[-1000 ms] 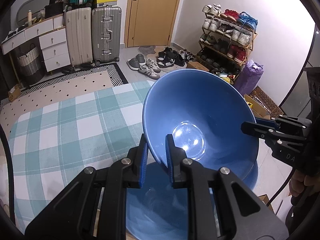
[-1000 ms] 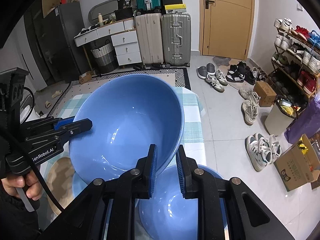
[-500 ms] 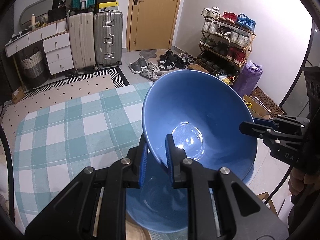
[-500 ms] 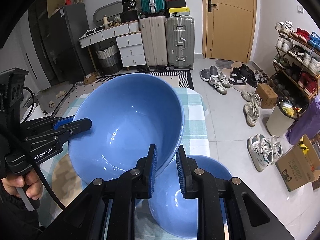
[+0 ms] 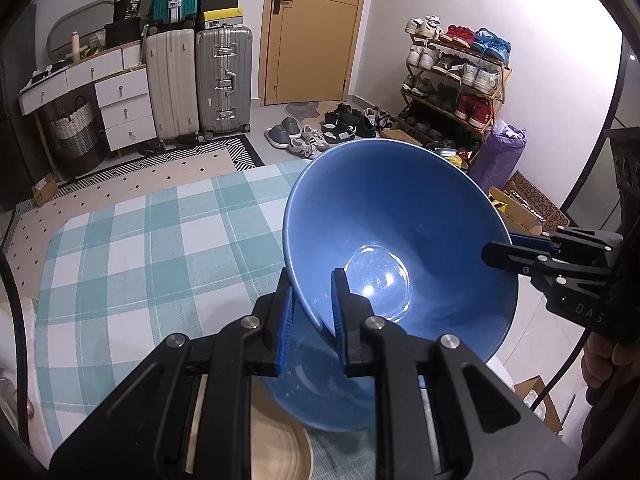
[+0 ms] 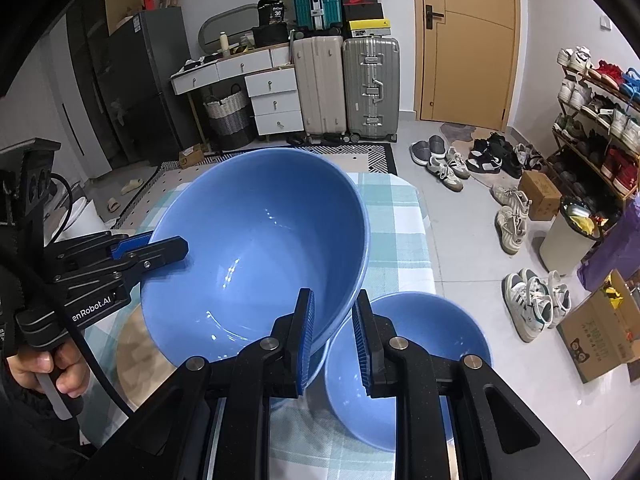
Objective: Organize plates and bowls
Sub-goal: 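Lower the held blue bowl with both grippers into the other blue bowl, then set the blue bowl down nested in the other bowl with both grippers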
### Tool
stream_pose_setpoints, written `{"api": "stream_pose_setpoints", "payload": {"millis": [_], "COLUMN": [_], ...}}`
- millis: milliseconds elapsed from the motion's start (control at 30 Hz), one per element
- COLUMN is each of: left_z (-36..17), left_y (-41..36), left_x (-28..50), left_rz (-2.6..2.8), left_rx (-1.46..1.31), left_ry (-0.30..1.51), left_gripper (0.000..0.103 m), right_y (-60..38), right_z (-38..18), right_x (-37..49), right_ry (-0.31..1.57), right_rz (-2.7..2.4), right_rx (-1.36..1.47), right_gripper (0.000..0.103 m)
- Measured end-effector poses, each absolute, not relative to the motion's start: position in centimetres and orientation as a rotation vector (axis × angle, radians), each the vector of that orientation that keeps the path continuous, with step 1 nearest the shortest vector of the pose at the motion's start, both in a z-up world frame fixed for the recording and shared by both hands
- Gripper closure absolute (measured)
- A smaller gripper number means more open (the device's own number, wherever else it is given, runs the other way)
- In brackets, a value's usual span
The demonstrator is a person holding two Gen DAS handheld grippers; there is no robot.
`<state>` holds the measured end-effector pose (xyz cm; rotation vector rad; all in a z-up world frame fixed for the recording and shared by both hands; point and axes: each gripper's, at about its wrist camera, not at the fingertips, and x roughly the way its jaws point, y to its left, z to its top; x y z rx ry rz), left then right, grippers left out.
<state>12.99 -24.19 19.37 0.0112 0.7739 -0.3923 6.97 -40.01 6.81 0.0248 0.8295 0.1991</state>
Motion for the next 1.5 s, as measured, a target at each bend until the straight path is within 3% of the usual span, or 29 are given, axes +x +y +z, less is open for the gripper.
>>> {"api": "stream_pose_setpoints", "payload": {"millis": [767, 1500], "left_z": [17.5, 13.0], "left_y": [-21.8, -22.7], "left_x": [9.8, 12.8], "left_rz": [-0.380, -0.359], "left_rx": [0.008, 0.015], "left_ry": [0.792, 0.856], "left_gripper": [0.089, 0.089], "right_y": [-38.1, -38.3], "right_z": [4.9, 1.4], "right_x": [5.2, 7.0], "right_ry": [0.857, 0.913], "right_rz": [0.240, 0.247], "right_rx": [0.037, 0.056], "right_gripper": [0.082, 0.082]}}
